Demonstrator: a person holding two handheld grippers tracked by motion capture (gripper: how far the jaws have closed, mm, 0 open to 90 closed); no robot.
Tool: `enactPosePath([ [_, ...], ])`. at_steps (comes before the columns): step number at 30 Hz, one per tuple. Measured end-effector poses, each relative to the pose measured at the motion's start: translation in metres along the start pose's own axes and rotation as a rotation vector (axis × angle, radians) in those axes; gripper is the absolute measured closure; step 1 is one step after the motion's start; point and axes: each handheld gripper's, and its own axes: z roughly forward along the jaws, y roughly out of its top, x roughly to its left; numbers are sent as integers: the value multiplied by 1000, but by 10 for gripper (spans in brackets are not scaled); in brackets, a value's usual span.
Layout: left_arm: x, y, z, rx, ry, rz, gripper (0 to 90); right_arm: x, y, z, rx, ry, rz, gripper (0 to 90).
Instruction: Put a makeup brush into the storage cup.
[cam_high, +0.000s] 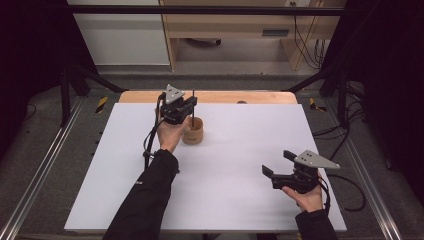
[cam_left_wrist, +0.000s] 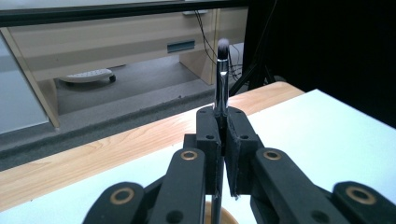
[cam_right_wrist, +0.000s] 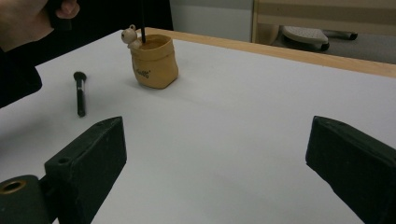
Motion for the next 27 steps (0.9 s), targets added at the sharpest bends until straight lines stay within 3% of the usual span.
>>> enactPosePath([
  [27,-1,-29,10,54,-6,-15,849,1,0,0,-2,-1,-5,59],
])
